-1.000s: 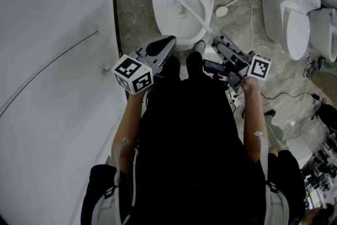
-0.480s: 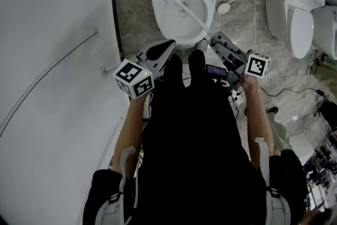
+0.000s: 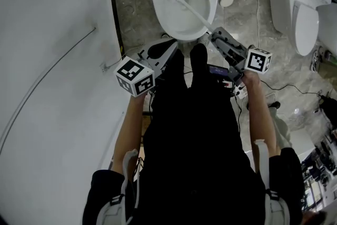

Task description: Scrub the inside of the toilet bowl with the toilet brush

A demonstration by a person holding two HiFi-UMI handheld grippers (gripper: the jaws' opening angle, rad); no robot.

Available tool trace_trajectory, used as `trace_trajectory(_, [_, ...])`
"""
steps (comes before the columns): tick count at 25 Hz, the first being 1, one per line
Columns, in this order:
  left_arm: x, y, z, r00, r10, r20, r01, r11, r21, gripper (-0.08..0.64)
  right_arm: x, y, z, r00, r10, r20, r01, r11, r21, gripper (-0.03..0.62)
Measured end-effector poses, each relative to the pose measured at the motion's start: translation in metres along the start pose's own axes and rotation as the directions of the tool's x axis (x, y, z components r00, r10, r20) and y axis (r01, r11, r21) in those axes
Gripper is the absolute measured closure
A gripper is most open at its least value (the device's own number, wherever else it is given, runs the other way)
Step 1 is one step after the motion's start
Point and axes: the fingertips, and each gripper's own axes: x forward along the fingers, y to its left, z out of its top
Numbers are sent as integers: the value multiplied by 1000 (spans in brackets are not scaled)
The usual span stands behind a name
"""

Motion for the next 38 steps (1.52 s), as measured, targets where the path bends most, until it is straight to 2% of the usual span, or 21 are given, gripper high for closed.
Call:
trace_trajectory(17, [31, 16, -23, 996, -26, -80, 19, 996, -91, 552, 16, -52, -5, 992, -107, -66, 108, 994, 4, 397])
trace_trajectory(30, [49, 48, -37, 994, 4, -108, -17, 992, -123, 552, 47, -120, -13, 966, -232, -112, 240, 969, 64, 397])
trace_trajectory(38, [47, 52, -47, 993, 13, -121, -29, 990, -137, 552, 69, -145, -23, 947, -273, -166, 285, 957, 52, 397])
